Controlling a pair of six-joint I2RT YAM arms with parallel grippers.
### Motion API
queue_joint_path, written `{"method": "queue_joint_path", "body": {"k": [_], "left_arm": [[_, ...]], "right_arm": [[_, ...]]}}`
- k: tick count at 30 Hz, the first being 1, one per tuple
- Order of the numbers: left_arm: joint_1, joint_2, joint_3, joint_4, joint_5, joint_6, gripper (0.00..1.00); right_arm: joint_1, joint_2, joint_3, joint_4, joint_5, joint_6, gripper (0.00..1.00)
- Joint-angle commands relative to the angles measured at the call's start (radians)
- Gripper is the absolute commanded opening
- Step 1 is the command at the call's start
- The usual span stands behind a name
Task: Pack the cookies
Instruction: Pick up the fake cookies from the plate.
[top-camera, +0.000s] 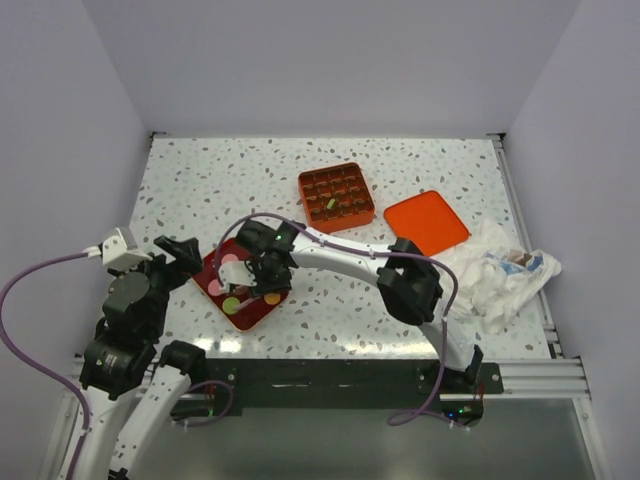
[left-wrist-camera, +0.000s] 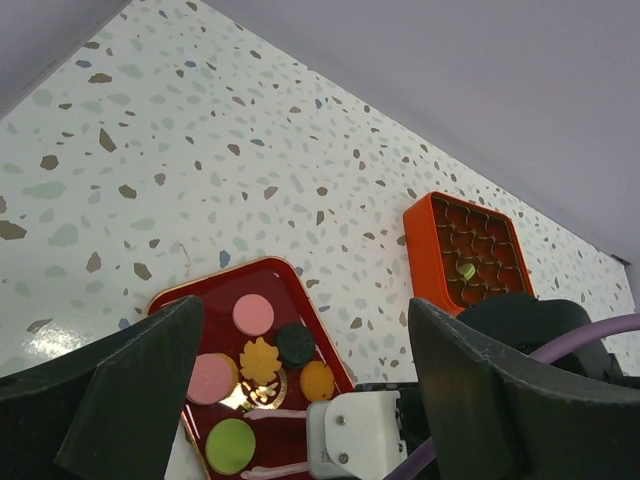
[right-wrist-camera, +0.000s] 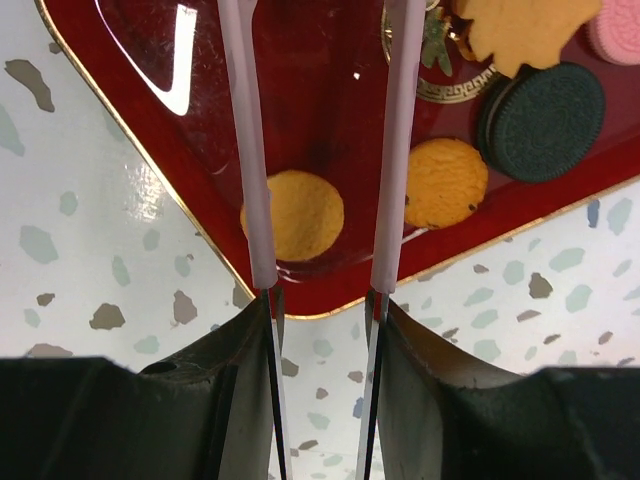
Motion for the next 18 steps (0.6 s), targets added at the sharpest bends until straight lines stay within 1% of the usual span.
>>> {"method": "queue_joint_path", "body": {"k": [1, 11, 18], "left_arm": [[-0.004, -0.018, 0.022, -0.002, -0.040, -0.014, 0.88], [-0.004, -0.025, 0.023, -0.005, -0.043, -0.020, 0.88], [-0.004, -0.025, 0.026, -0.005, -0.042, -0.022, 0.88]], "right_arm": [[0.019, 0.021, 0.042, 0.012, 0.022, 0.019, 0.40], [0.021, 0.049, 0.065, 0.012, 0.053, 0.044, 0.41], [0.024, 0.049, 0.065, 0.013, 0.044, 0.055, 0.43]]}}
